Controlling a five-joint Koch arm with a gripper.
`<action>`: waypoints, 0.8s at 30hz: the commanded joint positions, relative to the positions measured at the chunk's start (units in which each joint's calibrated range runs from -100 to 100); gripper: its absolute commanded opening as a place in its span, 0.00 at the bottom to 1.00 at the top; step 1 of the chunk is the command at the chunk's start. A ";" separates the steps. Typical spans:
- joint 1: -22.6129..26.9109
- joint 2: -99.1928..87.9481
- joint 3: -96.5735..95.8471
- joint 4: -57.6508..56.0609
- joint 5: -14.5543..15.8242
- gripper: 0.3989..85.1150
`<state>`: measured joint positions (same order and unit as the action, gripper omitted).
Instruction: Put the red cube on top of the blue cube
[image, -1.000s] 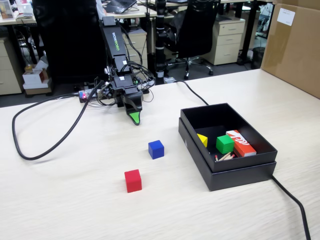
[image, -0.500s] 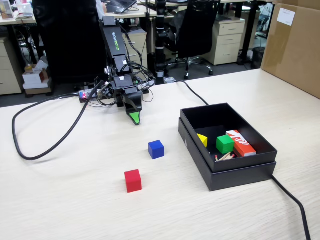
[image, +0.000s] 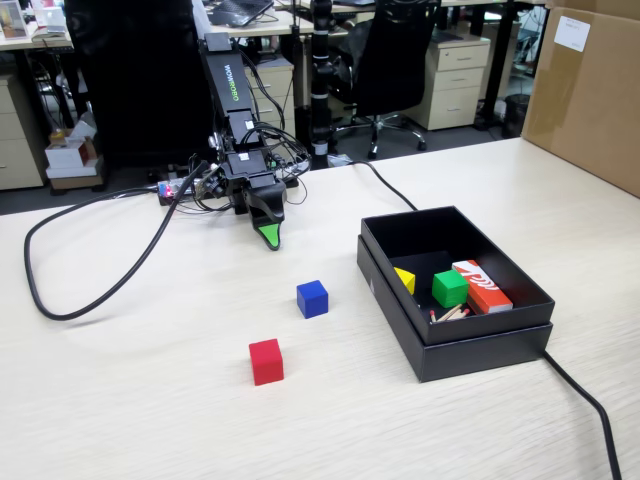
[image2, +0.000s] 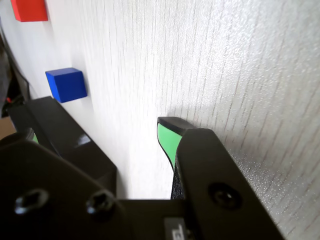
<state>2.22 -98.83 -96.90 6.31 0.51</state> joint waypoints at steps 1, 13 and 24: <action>0.05 0.44 -0.66 -1.26 -0.29 0.56; -2.74 9.39 25.82 -25.27 -0.88 0.55; -5.57 50.01 71.69 -37.97 -1.47 0.52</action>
<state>-2.32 -57.28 -35.19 -31.40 -0.32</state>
